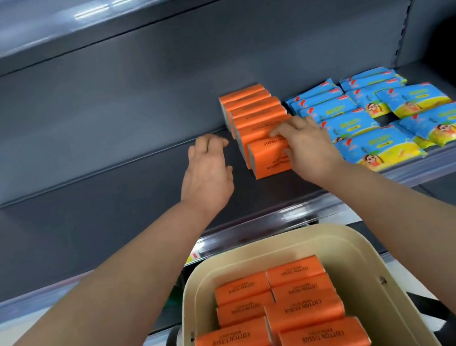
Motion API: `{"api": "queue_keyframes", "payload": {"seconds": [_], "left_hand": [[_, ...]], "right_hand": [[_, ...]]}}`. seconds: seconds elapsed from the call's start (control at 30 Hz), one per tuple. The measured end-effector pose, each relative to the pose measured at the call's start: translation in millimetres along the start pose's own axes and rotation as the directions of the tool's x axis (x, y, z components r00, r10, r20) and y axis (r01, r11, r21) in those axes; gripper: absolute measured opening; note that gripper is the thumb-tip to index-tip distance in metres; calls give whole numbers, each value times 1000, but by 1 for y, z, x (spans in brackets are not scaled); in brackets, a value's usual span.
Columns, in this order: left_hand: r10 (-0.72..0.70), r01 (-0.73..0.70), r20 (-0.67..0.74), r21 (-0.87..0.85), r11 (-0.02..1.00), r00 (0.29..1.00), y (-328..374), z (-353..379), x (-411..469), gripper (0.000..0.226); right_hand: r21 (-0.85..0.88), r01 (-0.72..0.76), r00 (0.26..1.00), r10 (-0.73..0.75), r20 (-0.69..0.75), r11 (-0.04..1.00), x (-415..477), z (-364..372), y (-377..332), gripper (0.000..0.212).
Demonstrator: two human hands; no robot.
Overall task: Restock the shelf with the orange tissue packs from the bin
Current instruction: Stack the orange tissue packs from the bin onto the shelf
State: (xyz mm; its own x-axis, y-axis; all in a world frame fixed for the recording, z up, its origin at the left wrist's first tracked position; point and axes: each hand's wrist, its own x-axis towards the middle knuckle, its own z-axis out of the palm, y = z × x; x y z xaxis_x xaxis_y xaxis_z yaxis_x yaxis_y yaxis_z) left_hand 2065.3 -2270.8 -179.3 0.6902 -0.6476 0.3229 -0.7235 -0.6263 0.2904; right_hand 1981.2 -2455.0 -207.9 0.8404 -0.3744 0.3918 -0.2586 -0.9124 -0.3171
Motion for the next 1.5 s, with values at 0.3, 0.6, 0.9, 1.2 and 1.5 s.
{"api": "queue_keyframes", "payload": {"seconds": [0.3,0.6,0.9,1.2,1.5], "left_hand": [[5,-5,6,-14,1000,1000,-11,2,3,48],[15,-14,31,-12,1000,999,-15,-5,-11,46],[0,11,165,-65,998,986,-14,-16,-86,39],[-30,53,374,-50,997,927,-20,1,-179,34],[-105,133,349,-59,989,931,-22,-8,-187,35]], "right_hand": [[-124,-5,999,1,-34,992,24,11,-18,53],[-138,46,997,-54,-52,989,6,6,-25,57],[-1,230,971,-229,72,973,-103,1,-44,32],[7,104,829,-91,551,995,-174,2,-52,42],[-95,58,770,16,638,994,-164,14,-57,42]]}}
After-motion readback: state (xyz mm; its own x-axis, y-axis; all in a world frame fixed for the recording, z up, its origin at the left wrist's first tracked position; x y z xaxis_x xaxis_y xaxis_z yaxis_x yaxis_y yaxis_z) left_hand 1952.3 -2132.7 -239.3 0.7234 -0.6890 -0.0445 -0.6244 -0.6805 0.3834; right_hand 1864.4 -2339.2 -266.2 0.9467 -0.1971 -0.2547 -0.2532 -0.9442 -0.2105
